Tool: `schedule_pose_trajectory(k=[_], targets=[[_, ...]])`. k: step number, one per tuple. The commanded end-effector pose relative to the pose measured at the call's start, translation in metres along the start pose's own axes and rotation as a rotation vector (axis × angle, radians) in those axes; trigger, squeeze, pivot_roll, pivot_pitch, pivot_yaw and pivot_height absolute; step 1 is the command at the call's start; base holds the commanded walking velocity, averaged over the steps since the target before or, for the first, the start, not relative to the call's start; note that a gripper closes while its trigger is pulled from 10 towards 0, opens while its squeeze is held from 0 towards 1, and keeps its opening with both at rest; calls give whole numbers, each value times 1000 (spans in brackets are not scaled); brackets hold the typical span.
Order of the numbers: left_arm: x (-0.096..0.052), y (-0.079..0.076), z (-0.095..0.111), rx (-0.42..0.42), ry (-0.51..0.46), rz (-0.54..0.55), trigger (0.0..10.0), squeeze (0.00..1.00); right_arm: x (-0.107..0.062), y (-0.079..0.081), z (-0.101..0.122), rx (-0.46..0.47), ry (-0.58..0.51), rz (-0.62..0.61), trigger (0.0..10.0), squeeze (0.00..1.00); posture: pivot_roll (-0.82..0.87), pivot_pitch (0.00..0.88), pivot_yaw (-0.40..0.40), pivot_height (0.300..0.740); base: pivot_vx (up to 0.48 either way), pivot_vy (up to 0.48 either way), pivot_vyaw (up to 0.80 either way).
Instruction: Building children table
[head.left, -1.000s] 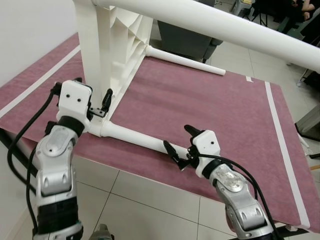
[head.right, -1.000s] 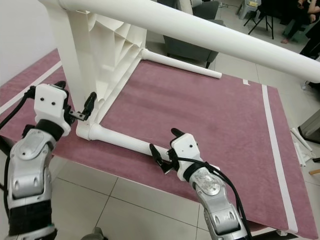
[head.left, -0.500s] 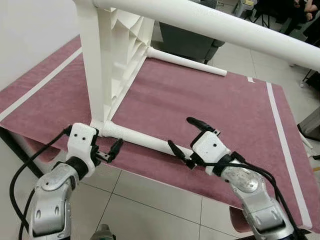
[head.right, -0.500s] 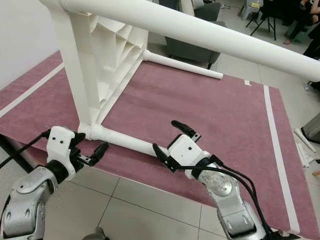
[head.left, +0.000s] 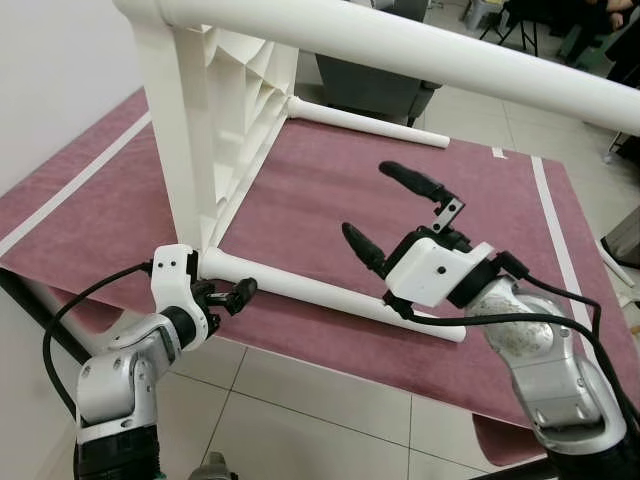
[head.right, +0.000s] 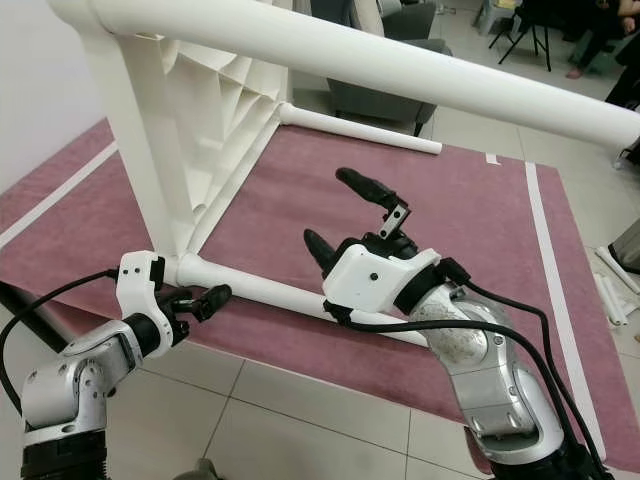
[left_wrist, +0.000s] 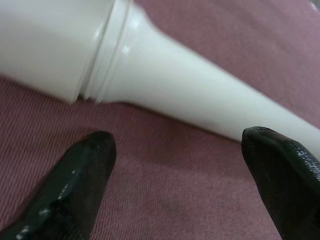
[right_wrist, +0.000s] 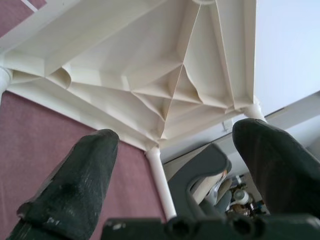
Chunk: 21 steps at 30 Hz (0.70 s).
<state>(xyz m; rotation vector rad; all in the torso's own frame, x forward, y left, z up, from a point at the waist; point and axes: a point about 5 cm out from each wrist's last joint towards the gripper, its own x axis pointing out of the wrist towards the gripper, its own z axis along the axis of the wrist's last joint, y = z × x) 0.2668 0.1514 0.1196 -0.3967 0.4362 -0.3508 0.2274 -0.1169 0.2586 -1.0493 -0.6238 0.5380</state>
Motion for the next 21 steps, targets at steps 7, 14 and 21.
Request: schedule_pose_trajectory(k=[7,14,21], targets=[[33,-44,3,-179,-10,-103,10000,0,0,-14,23,-230,-112,-96,10000,0,87,0,1,740,0,0,0],[37,-48,7,-214,-5,-105,10000,0,6,-28,26,-343,-148,-201,10000,0,88,0,4,740,0,0,0],[38,-48,6,-206,10,-87,10000,0,14,-48,29,-409,-178,-266,10000,0,87,0,-3,740,0,0,0]])
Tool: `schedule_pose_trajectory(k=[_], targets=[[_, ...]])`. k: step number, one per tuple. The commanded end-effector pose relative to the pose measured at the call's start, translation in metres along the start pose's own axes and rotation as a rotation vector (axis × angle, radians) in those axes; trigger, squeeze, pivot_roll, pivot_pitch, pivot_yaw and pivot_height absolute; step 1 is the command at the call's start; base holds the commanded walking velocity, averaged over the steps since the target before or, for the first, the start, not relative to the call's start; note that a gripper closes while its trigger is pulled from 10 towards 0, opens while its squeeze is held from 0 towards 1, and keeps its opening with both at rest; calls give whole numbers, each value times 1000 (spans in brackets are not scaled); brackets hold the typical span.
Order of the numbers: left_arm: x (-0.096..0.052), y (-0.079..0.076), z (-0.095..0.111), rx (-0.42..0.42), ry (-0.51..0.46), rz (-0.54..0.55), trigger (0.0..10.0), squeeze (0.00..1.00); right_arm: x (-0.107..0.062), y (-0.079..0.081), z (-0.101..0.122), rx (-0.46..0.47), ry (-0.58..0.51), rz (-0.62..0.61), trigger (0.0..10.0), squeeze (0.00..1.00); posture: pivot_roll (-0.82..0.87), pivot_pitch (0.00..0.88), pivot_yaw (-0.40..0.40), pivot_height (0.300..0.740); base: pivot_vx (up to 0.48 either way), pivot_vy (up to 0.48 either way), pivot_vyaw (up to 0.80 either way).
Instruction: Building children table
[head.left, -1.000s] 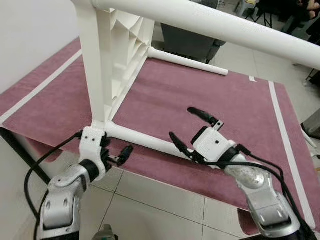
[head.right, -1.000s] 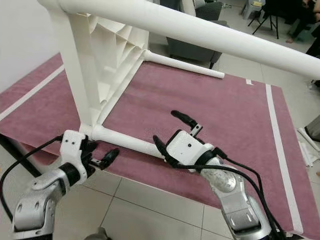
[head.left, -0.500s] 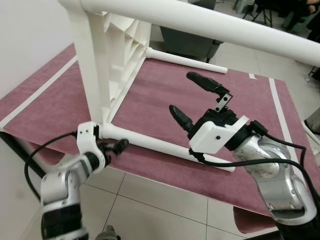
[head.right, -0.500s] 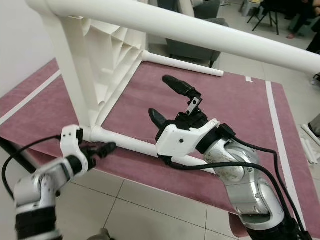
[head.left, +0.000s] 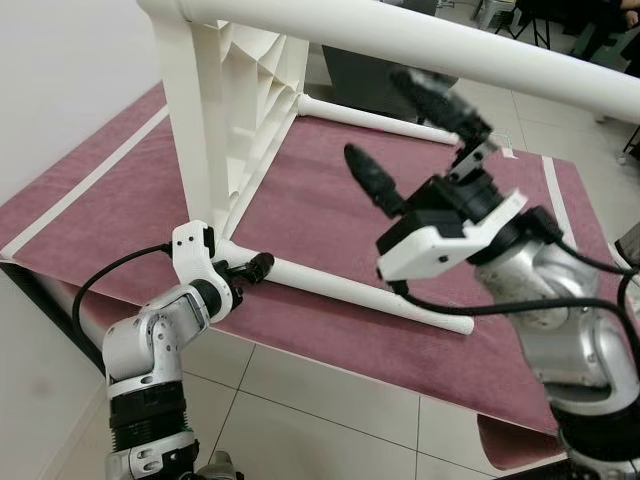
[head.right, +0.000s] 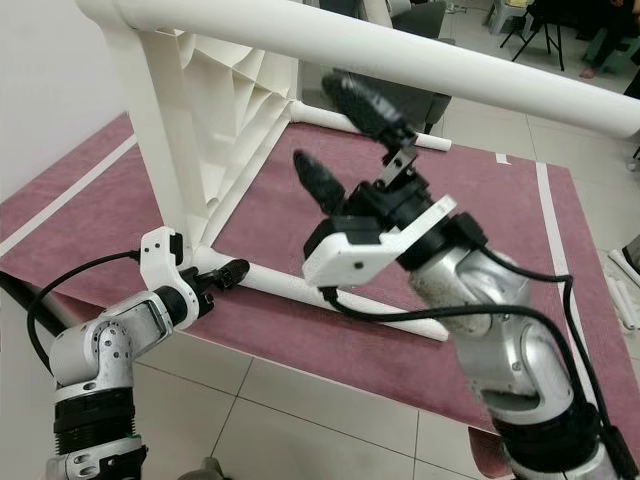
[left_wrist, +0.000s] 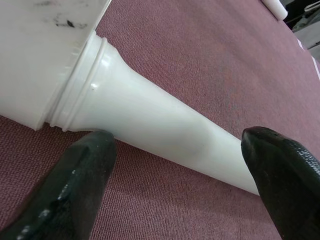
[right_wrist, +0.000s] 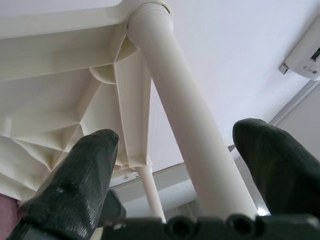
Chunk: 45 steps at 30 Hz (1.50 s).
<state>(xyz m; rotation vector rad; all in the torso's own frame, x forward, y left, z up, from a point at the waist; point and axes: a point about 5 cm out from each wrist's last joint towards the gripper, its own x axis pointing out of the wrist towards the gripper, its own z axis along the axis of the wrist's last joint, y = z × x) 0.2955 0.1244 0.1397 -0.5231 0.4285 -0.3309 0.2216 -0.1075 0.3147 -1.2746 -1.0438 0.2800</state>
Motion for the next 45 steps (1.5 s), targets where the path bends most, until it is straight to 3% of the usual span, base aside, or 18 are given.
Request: schedule_pose_trajectory(k=[1,6,16,22,26,35,36,38,39,40,45], targets=[[7,-18,-21,-74,50,-63,10000,0,2,-2,-2,-12,0,0,10000,0,86,0,-2,740,0,0,0],[3,-10,-27,-58,74,-32,10000,0,9,-11,-4,-55,-23,-21,10000,0,84,0,-5,740,0,0,0],[5,-15,-27,-67,68,-36,10000,0,22,-19,-13,-83,23,-80,10000,0,81,0,-15,740,0,0,0],[5,-16,-28,-80,64,-40,10000,0,37,-13,-40,-79,234,-36,10000,0,80,0,-19,740,0,0,0],[5,-17,-28,-86,62,-43,10000,0,42,-4,-47,-59,291,33,10000,0,78,0,-21,740,0,0,0],[6,-18,-29,-94,59,-45,10000,0,60,1,-43,-39,288,46,10000,0,77,0,-23,740,0,0,0],[6,-18,-29,-95,59,-45,10000,0,62,1,-43,-39,291,46,6627,0,78,0,-24,740,0,0,0],[6,-18,-29,-96,58,-45,10000,0,64,1,-42,-39,295,46,6627,0,78,0,-24,740,0,0,0],[6,-19,-29,-97,57,-45,10000,0,66,1,-43,-44,304,48,2353,0,79,0,-25,740,0,0,0],[6,-19,-29,-99,57,-45,10000,0,68,2,-43,-49,312,53,0,0,78,0,-24,740,0,0,0],[6,-19,-29,-103,56,-46,10000,0,70,3,-44,-61,330,69,0,0,75,0,-23,740,0,0,0]])
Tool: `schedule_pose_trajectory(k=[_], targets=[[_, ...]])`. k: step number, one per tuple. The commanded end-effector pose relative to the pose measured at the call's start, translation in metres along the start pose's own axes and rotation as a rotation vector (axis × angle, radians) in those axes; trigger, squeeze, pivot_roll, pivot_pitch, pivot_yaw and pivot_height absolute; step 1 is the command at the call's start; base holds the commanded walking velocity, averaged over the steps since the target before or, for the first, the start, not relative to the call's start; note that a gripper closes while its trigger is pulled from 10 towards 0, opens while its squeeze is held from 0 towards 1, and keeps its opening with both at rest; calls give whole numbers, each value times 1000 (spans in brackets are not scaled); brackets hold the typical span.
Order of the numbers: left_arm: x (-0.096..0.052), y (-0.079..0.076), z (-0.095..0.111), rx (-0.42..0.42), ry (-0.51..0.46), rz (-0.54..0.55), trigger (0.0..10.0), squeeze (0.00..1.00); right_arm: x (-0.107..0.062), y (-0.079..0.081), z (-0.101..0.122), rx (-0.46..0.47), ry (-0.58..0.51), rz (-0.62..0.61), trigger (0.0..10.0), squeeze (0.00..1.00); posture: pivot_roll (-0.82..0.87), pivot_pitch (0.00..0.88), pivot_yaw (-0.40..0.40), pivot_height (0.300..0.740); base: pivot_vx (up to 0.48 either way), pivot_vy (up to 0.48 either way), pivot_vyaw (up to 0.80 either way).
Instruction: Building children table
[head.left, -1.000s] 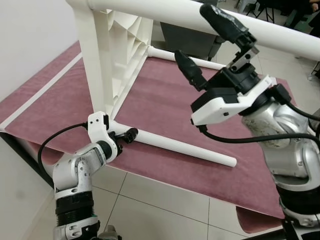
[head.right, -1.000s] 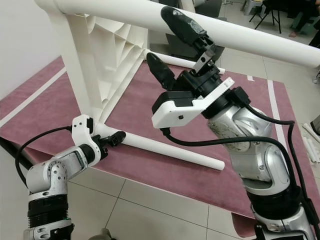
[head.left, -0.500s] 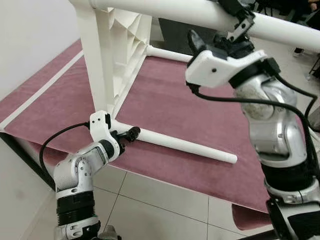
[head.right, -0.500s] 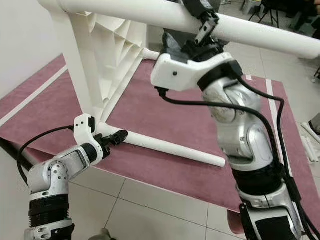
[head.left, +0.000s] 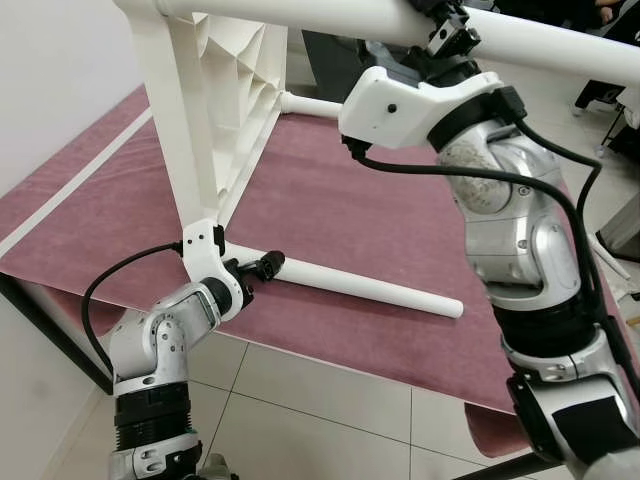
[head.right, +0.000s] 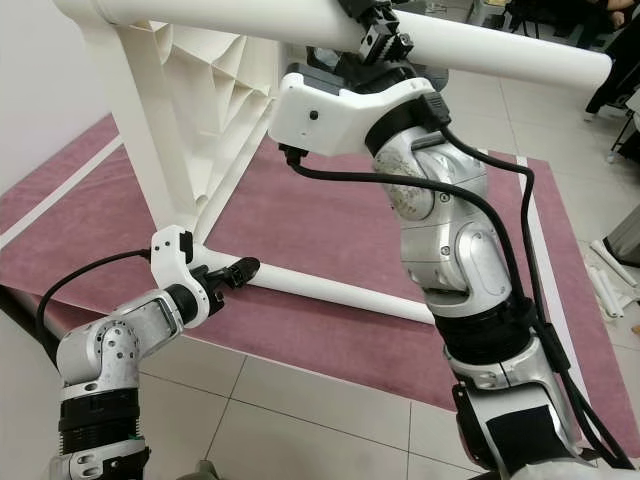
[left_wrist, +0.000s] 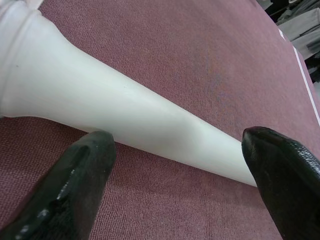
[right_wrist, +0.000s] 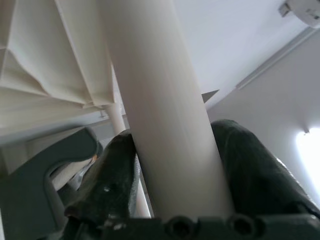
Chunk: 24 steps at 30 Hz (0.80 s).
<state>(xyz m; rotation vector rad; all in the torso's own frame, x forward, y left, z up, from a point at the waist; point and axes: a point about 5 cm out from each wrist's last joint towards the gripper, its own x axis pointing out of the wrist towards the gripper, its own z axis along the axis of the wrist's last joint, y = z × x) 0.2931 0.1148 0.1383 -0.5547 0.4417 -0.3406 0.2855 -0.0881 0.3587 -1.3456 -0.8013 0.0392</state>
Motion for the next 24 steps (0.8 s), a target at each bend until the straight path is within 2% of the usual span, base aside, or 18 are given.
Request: schedule_pose_trajectory(k=[1,7,14,15,16,17,19,24], targets=[[4,-11,-23,-74,45,-32,10000,0,3,14,-3,7,31,81,0,0,74,0,-23,740,0,0,0],[4,-11,-23,-81,45,-36,10000,0,5,14,-3,-5,45,92,0,0,66,0,-20,740,0,0,0],[5,-14,-25,-104,57,-60,10000,0,12,6,-3,12,46,31,0,0,64,0,-22,740,0,0,0],[5,-18,-25,-127,53,-86,10000,0,19,-6,1,37,23,-73,0,0,68,0,-25,740,0,0,0],[5,-18,-25,-127,53,-86,10000,0,19,-6,1,37,23,-73,0,0,68,0,-25,740,0,0,0],[4,-19,-24,-133,50,-99,10000,0,21,-12,4,47,2,-125,0,0,69,0,-26,740,0,0,0],[4,-19,-24,-133,50,-99,10000,0,21,-12,4,47,2,-125,0,0,69,0,-26,740,0,0,0],[1,-25,-20,-175,21,-157,10000,0,27,-35,9,101,-14,-283,0,0,68,0,-29,740,0,0,0]])
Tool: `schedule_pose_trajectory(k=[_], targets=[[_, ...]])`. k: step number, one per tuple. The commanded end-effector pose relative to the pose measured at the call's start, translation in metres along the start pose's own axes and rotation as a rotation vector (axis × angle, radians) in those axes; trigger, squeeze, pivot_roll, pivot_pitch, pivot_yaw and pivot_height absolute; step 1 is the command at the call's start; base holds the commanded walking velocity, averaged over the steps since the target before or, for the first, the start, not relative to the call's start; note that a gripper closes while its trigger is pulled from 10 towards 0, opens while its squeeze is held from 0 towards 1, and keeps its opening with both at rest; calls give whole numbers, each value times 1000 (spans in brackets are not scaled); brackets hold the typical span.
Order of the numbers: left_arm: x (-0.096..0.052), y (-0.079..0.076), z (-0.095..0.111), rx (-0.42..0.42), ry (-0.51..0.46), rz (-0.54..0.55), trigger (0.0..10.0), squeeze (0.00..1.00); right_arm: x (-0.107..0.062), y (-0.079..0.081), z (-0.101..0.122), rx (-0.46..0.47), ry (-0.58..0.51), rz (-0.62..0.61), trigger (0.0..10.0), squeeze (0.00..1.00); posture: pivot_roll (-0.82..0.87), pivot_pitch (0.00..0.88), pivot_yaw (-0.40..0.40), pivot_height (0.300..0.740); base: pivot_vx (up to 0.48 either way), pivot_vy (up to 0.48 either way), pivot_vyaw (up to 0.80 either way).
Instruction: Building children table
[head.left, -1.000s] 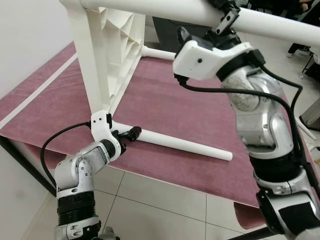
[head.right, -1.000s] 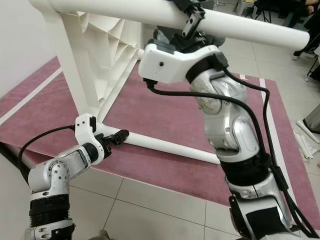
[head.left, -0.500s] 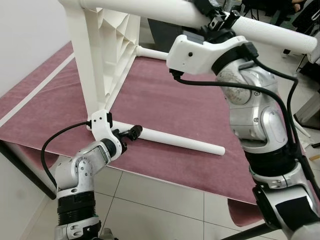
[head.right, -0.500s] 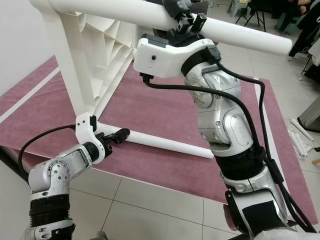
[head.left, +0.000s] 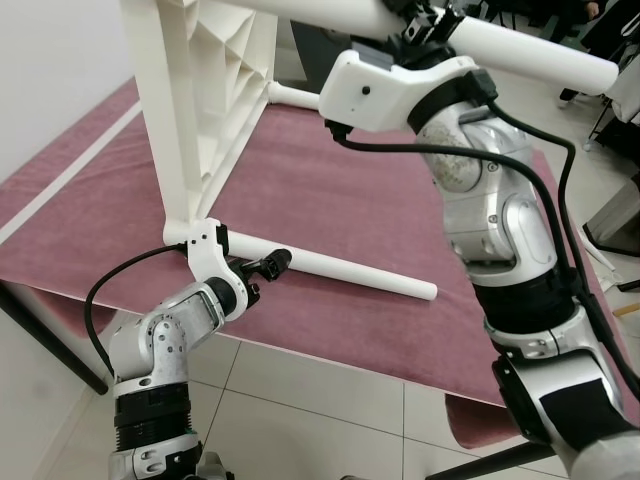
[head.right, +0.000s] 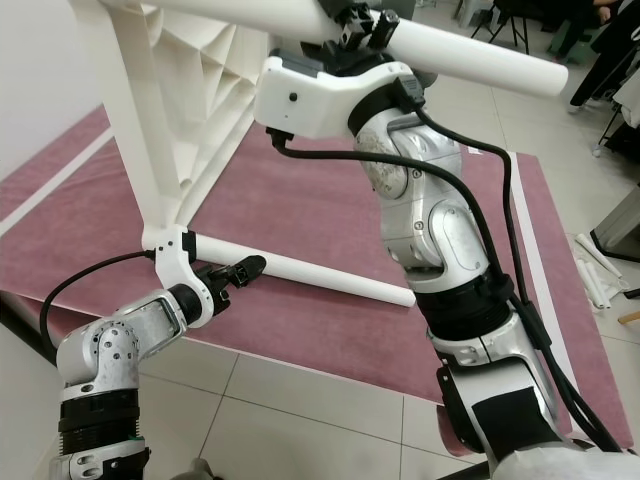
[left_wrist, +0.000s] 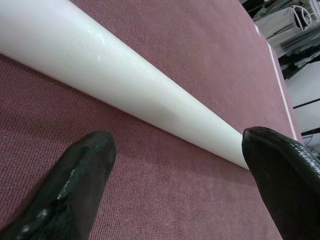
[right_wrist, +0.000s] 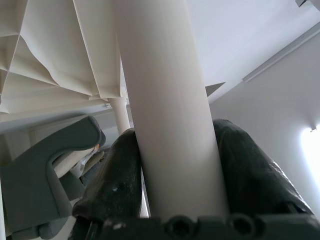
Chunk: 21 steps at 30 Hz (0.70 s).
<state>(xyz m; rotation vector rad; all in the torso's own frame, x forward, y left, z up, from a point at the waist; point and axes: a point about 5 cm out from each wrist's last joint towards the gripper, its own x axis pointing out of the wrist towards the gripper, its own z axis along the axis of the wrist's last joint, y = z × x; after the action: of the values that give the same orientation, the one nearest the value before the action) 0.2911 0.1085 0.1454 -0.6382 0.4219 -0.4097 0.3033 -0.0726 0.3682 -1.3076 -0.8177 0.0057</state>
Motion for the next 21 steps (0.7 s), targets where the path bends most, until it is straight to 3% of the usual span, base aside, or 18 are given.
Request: schedule_pose_trajectory(k=[1,12,18,21], targets=[[4,-14,-23,-113,27,-67,10000,0,3,-38,6,83,-27,-239,0,0,68,0,-29,740,0,0,0],[9,-1,5,-232,-185,43,10000,0,-3,-56,6,172,-41,-397,0,0,67,0,-30,740,0,0,0],[14,0,13,-270,-215,57,10000,0,-7,-61,1,182,-37,-427,0,0,64,0,-26,740,0,0,0],[22,-4,17,-284,-213,46,10000,0,-8,-61,-12,196,-21,-462,0,0,65,0,-24,740,0,0,0]])
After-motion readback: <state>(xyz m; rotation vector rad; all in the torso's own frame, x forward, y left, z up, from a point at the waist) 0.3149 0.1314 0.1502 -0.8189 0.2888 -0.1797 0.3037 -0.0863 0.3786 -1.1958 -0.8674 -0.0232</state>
